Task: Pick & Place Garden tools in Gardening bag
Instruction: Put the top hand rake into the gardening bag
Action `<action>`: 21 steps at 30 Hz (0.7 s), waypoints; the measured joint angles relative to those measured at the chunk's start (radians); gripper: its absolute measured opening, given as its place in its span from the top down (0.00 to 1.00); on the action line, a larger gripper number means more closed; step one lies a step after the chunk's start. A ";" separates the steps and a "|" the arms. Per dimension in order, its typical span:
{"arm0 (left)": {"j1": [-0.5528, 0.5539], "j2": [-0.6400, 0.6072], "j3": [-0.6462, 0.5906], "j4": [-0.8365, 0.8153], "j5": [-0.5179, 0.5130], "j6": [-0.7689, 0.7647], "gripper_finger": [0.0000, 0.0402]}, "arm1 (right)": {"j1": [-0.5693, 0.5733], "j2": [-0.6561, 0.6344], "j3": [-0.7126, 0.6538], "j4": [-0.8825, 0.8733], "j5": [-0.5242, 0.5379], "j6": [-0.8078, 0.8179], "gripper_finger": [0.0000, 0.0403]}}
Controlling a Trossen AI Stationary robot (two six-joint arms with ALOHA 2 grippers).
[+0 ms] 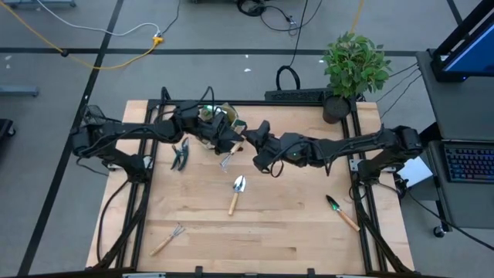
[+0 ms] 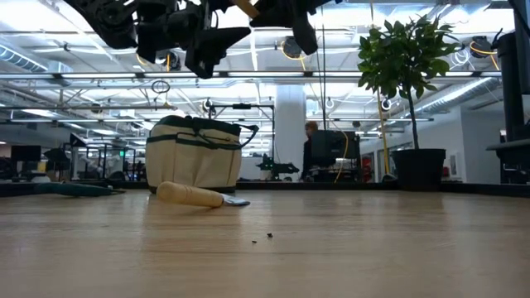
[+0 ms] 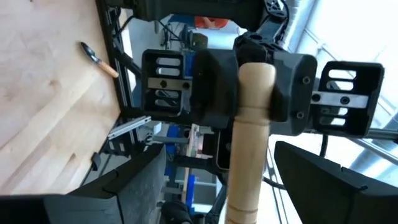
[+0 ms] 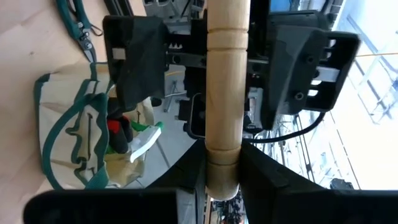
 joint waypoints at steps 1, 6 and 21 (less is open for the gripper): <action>0.000 0.002 0.000 0.006 0.008 -0.004 0.24 | 0.000 -0.001 0.000 0.000 -0.001 0.001 0.86; -0.002 0.002 0.000 0.005 0.030 -0.006 0.35 | 0.000 -0.001 0.000 0.000 -0.003 0.004 0.86; 0.000 0.001 0.000 0.019 0.018 0.067 0.83 | 0.000 0.000 -0.001 -0.023 -0.048 0.040 0.86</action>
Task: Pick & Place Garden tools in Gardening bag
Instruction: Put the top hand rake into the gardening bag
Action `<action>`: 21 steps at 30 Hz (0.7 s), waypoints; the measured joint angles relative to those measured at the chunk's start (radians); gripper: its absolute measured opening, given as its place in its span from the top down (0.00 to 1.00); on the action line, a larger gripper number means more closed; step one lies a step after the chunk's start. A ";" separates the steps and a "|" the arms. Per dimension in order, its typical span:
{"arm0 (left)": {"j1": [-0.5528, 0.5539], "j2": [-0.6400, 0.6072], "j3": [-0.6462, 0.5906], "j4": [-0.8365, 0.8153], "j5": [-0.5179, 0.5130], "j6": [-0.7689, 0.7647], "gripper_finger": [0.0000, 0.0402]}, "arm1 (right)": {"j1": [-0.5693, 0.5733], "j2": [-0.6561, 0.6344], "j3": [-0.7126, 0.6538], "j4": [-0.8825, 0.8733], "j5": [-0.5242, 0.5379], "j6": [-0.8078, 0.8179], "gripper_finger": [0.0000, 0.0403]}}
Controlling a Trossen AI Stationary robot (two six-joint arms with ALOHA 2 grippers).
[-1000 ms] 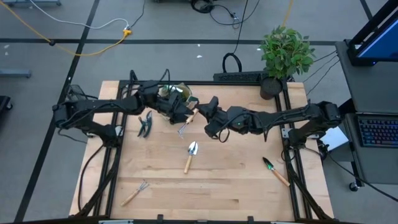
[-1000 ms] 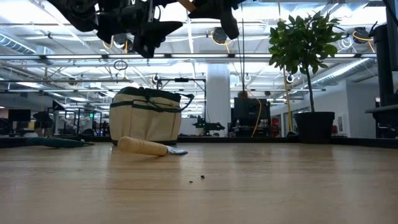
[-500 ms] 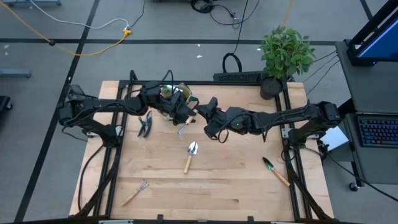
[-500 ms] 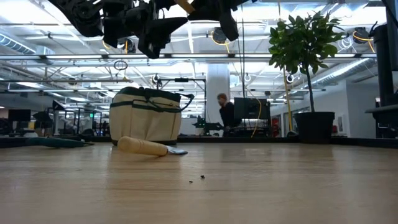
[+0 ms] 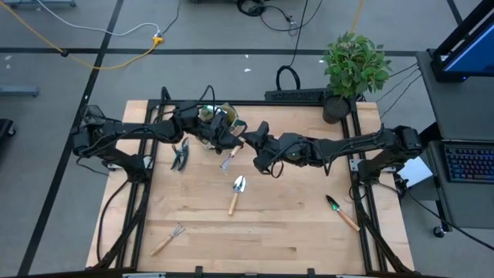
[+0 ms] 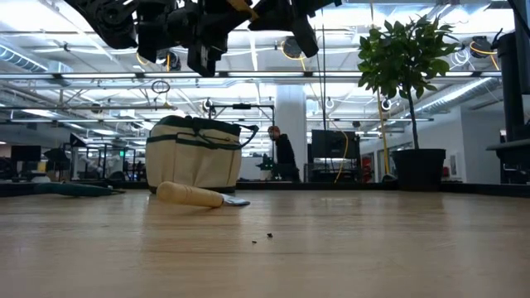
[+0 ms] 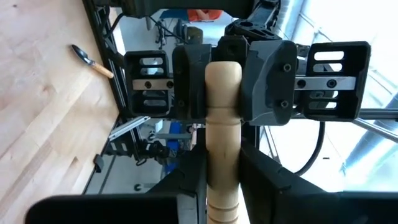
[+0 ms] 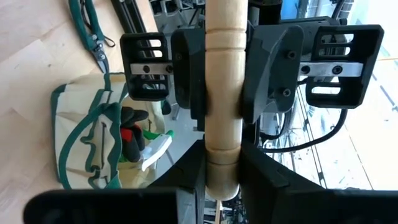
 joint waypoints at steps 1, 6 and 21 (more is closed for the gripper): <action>0.000 0.000 0.000 0.000 0.000 0.004 0.83 | 0.000 0.000 0.000 0.000 0.000 0.000 0.86; -0.001 0.000 0.000 0.000 0.002 0.010 0.83 | 0.000 0.000 0.000 0.000 -0.001 0.001 0.83; 0.004 0.001 0.000 0.003 0.044 0.135 0.83 | 0.000 -0.002 0.000 0.017 -0.001 0.014 0.74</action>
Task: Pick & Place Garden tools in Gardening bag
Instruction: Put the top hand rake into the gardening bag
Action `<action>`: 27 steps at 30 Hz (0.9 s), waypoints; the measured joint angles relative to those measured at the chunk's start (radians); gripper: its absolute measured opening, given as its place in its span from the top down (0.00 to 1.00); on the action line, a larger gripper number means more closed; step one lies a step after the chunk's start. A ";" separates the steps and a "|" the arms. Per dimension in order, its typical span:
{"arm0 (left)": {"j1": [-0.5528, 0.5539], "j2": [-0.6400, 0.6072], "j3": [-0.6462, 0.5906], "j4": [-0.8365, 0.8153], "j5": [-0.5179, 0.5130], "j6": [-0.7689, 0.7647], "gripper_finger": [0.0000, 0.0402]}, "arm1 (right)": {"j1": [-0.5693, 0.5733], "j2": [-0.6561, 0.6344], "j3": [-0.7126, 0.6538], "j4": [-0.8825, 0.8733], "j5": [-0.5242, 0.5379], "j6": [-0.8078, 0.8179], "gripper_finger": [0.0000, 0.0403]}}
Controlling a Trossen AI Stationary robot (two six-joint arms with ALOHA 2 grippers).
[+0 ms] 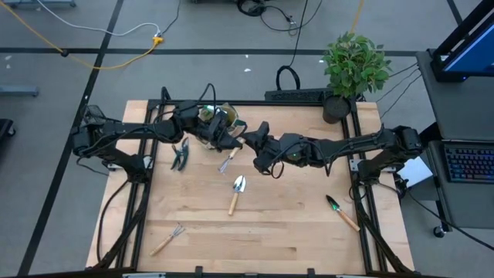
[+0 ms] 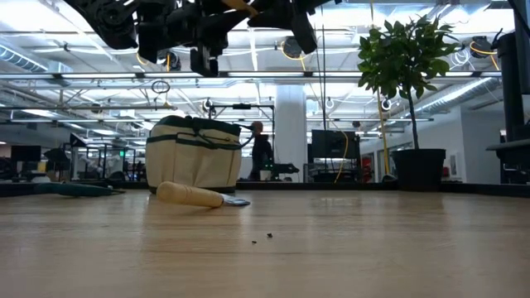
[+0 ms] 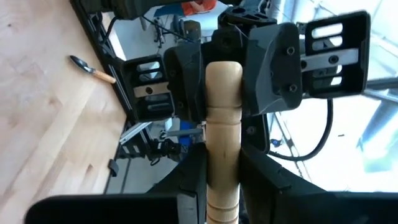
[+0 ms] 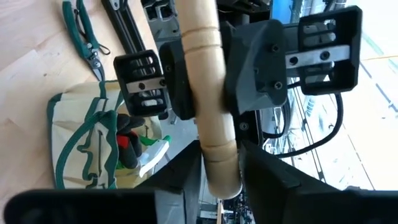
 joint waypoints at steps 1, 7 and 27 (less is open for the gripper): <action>0.002 0.000 0.000 0.000 0.005 0.012 0.83 | 0.000 0.000 0.000 0.002 0.000 -0.001 0.74; 0.032 0.000 0.000 -0.003 0.015 0.066 0.83 | 0.000 0.000 0.000 0.002 0.067 0.026 0.72; 0.235 -0.032 -0.001 -0.014 0.070 0.281 0.83 | -0.001 -0.002 0.000 -0.002 0.543 0.231 0.71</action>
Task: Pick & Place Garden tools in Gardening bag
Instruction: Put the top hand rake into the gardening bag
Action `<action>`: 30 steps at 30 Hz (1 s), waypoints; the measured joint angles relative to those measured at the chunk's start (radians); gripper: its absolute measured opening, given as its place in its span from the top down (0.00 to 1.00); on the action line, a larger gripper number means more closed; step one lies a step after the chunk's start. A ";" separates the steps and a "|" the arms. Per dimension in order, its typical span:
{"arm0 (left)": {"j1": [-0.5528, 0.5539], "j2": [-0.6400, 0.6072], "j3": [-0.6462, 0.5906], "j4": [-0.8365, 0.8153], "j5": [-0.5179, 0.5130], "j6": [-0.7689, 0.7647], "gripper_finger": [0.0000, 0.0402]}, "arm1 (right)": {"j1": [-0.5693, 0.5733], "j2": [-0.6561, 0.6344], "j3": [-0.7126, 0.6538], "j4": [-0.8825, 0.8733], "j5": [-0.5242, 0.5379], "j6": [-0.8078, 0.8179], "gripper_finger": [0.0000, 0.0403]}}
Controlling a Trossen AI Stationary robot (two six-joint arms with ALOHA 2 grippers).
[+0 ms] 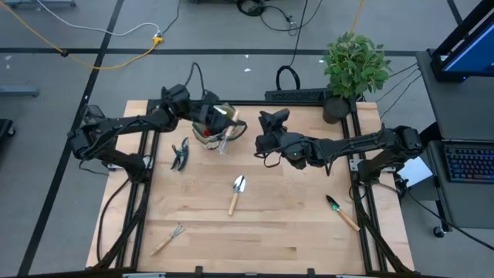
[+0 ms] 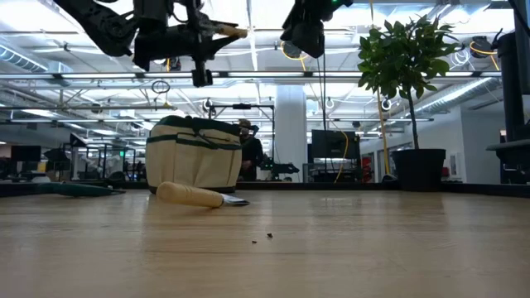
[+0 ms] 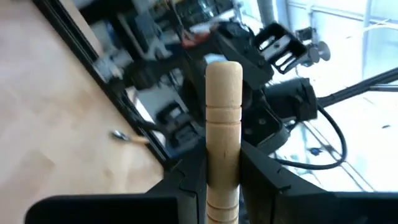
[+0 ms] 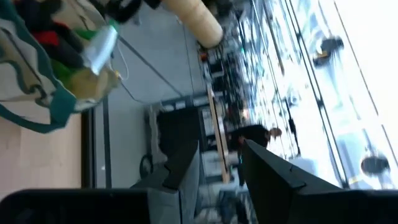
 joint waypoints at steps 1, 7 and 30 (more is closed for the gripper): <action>0.020 -0.011 0.000 -0.014 0.000 0.027 0.83 | -0.001 0.000 0.000 -0.001 0.017 0.014 0.71; 0.144 -0.095 0.000 -0.187 -0.019 0.268 0.83 | -0.002 0.000 0.000 -0.016 0.040 0.087 0.71; 0.217 -0.244 0.000 -0.721 -0.626 1.034 0.83 | -0.003 0.001 0.000 -0.016 0.038 0.217 0.71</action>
